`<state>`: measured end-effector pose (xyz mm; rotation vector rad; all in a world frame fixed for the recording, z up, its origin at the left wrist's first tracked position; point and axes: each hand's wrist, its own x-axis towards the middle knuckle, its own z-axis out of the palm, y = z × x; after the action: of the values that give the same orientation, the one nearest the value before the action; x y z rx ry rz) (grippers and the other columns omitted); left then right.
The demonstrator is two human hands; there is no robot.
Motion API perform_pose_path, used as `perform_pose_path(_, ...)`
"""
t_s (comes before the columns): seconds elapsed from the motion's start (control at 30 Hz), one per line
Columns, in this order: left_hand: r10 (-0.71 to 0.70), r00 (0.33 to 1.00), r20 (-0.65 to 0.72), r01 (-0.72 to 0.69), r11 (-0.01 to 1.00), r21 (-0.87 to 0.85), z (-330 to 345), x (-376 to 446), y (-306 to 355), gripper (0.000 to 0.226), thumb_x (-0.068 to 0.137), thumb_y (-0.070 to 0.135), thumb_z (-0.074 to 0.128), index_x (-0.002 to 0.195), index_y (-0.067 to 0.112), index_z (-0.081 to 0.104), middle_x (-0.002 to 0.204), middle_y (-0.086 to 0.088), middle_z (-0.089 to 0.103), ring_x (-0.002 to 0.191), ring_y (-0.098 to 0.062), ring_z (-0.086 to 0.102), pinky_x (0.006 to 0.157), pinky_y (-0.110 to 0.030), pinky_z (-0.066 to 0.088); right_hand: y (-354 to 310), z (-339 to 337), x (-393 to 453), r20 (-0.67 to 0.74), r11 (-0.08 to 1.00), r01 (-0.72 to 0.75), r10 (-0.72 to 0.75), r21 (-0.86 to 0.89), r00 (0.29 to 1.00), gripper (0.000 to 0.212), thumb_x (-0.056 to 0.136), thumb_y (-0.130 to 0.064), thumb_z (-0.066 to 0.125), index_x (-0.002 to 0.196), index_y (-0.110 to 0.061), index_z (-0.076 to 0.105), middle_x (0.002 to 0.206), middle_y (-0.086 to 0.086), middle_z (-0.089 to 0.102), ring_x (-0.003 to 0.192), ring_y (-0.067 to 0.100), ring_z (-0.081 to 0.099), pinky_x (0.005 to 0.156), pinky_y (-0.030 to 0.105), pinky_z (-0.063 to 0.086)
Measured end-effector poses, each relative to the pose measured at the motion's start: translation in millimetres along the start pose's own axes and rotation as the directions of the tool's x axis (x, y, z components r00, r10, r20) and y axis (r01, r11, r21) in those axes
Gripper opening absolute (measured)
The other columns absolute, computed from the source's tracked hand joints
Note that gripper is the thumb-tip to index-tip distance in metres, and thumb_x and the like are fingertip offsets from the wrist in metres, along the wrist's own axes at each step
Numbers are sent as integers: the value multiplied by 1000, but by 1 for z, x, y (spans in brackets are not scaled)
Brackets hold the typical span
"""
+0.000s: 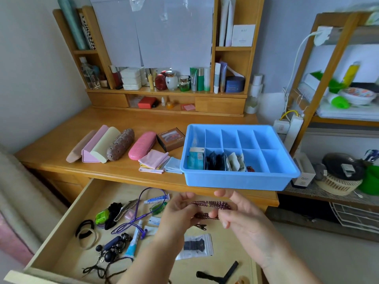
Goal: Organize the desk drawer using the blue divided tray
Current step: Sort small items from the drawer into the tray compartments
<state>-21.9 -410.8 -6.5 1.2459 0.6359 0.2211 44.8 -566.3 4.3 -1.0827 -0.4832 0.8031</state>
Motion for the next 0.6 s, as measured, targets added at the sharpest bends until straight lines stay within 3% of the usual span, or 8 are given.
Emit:
perform_pose_path(0.1,100,995,12,-101,991,89,-2,2,6,27,83,-11,55,100,9,57,74,-8,68,61,-13,64,51,-18,49,9,-3,-3,-77,963,-113,97,-246,992,38,77,-7,66,112,-14,53,67,-6,64,73,9,58,68,11,45)
perform_pose_path(0.2,183,976,116,-202,963,179,2,-4,3,31,78,-15,54,93,11,58,68,-6,64,59,-13,61,51,-16,46,6,-13,2,-175,827,-294,238,-480,955,33,83,0,60,111,-15,50,69,-4,67,68,4,59,73,19,43)
perform_pose_path(0.3,106,990,92,-118,983,142,-9,-1,-5,25,80,-17,55,90,6,53,71,-7,66,62,-14,61,56,-18,48,-9,-16,1,-85,791,-255,251,-557,964,30,83,-14,63,107,-19,45,80,-5,72,73,1,61,82,26,42)
perform_pose_path(0.37,30,988,154,-56,985,165,-14,4,-4,22,82,-15,57,87,6,51,67,-6,65,58,-15,60,56,-20,49,-16,-19,-2,2,795,-206,252,-570,968,30,80,-19,62,103,-18,42,81,-5,72,73,3,60,78,25,44)
perform_pose_path(0.47,-13,941,338,-78,964,256,0,16,19,24,80,-10,64,76,12,55,62,-7,62,50,-18,61,49,-21,49,-31,-34,-2,-19,872,-175,187,-457,982,17,88,-7,59,92,-11,44,67,-5,58,62,11,53,67,27,46)
perform_pose_path(0.53,-23,897,441,-107,957,268,19,35,47,28,79,-7,68,69,18,60,63,-8,63,50,-18,63,49,-21,52,-48,-47,3,-72,893,-106,83,-437,994,17,90,-1,57,84,-15,51,69,-2,57,66,14,57,69,25,49)
perform_pose_path(0.57,-34,886,463,-106,956,273,31,48,62,29,78,-7,68,68,19,62,61,-7,63,50,-16,64,49,-20,52,-59,-51,6,-75,855,-26,-15,-517,997,23,89,0,57,80,-21,55,73,-3,61,71,13,61,72,23,50)
perform_pose_path(0.6,-51,882,469,-96,954,285,44,61,77,27,79,-7,68,69,19,62,59,-6,64,50,-15,65,49,-19,53,-67,-57,9,-55,725,70,-147,-685,988,29,89,0,58,77,-27,58,80,-4,64,77,10,62,75,21,50)
